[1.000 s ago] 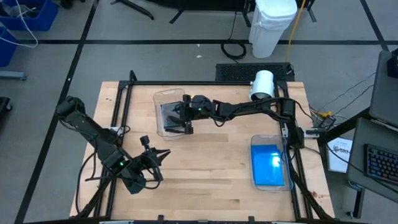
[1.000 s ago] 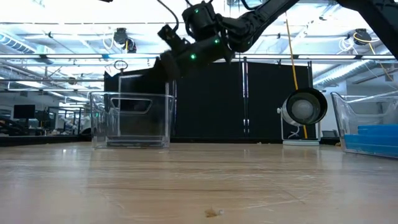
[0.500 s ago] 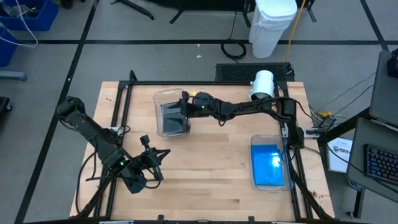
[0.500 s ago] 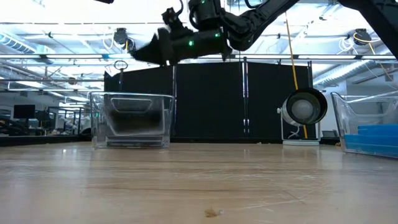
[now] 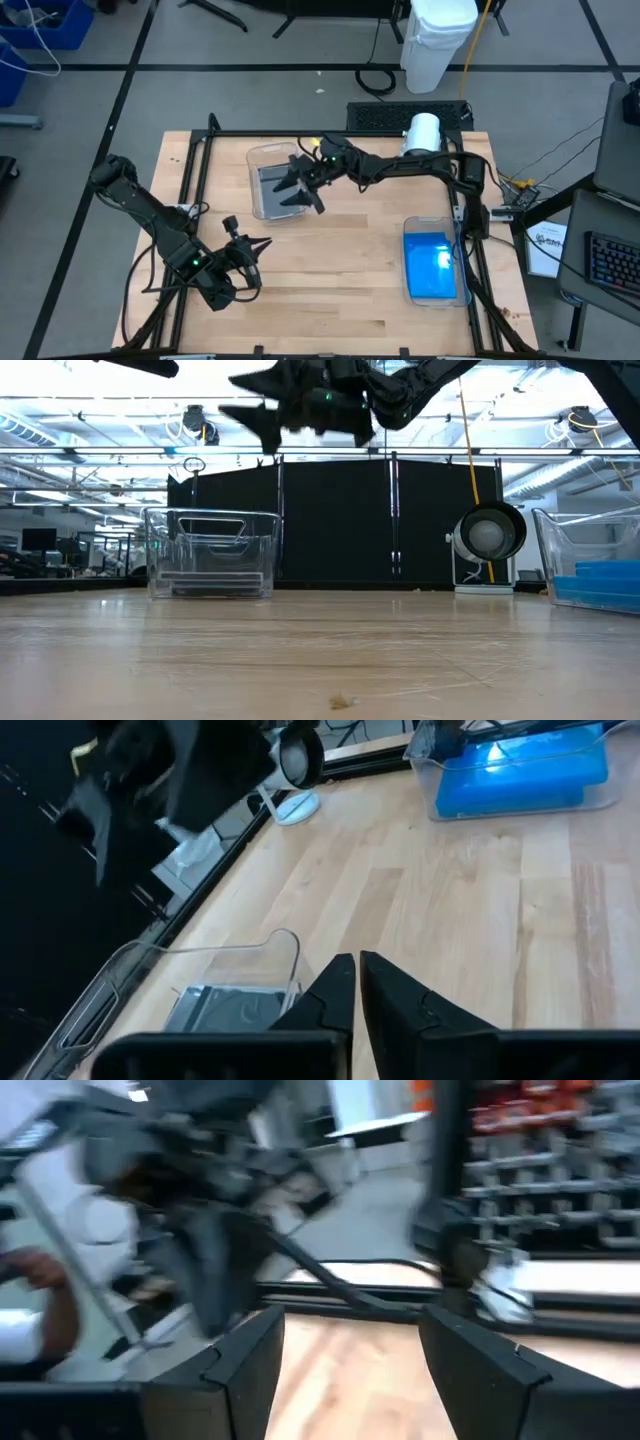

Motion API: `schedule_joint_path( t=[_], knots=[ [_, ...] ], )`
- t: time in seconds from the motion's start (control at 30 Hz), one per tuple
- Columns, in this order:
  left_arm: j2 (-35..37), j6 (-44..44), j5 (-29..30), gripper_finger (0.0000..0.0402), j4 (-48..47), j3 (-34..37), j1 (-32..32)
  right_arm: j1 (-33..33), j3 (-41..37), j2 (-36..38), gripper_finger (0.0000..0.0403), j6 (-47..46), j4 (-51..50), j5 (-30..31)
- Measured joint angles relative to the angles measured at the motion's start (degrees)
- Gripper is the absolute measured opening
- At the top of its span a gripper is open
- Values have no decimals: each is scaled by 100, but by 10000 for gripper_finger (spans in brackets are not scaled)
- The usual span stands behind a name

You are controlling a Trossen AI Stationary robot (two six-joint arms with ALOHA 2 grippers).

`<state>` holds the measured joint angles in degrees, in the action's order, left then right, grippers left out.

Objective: Pick & place jewel cases by type
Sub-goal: Adjust the left transparent bin

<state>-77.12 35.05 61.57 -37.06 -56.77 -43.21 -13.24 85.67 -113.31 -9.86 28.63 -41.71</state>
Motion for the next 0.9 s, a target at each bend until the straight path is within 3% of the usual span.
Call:
schedule_joint_path(
  t=[0.2, 0.4, 0.6, 0.9],
  knots=[
    [60, 480, 577, 6, -552, 1, -394, 236, -2, 718, 224, 309, -776, -69],
    [224, 3324, 1623, 17, -2524, 154, -1087, 369, -23, 1791, 224, 1178, -2821, 79],
    [310, 4813, 1669, 16, -2437, 1083, -1310, 632, -873, 3238, 224, 1509, -3753, 1600],
    [362, 5352, 1555, 6, -1145, 2186, -1149, 812, -3410, 6047, 224, 1255, -3179, 3441]
  ],
)
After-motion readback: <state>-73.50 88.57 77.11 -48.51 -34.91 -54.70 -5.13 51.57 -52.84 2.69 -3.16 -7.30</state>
